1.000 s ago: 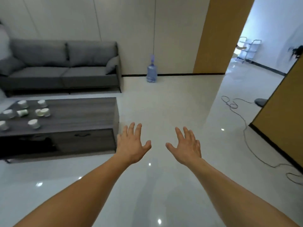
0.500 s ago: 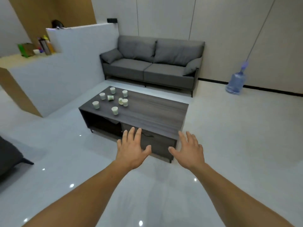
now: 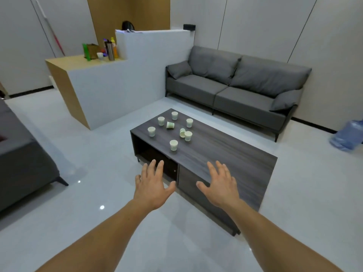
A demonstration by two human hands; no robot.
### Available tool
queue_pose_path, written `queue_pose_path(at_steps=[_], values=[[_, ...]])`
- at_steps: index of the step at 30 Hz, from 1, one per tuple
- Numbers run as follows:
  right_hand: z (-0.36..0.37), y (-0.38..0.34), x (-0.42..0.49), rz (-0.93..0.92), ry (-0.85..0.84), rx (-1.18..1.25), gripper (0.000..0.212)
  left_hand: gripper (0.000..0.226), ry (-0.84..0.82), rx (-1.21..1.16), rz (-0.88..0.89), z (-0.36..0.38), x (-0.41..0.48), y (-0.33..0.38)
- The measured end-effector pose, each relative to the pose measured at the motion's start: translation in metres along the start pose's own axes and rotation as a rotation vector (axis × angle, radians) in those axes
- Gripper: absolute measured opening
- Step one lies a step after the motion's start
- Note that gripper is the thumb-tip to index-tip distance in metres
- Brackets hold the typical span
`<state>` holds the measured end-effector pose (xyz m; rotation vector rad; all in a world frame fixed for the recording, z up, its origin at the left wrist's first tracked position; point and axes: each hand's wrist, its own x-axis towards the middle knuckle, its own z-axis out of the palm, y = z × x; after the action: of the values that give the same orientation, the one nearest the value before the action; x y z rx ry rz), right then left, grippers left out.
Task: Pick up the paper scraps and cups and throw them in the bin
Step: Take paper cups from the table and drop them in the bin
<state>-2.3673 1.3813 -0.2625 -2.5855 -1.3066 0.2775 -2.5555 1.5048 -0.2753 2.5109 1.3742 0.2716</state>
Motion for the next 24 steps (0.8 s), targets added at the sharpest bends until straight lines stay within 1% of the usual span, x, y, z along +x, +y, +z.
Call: queue_pose_path(at_steps=[7,10,15,22,24], values=[[0.023,-0.067,0.109,0.014,-0.026,-0.012,0.084,0.085,-0.012,-0.015,0.007,-0.016,0.112,-0.067],[0.033,-0.086,0.148,0.025,-0.068,-0.006,0.085,0.084,-0.031,-0.006,0.000,-0.020,0.160,-0.087],[0.047,-0.096,0.226,0.025,-0.096,-0.009,0.086,0.085,-0.059,-0.001,-0.002,-0.007,0.240,-0.098],[0.071,-0.093,0.369,0.024,-0.185,0.042,0.088,0.087,-0.107,0.014,-0.025,0.021,0.352,-0.103],[0.080,-0.094,0.404,0.011,-0.224,0.050,0.088,0.088,-0.147,0.038,-0.035,0.027,0.381,-0.107]])
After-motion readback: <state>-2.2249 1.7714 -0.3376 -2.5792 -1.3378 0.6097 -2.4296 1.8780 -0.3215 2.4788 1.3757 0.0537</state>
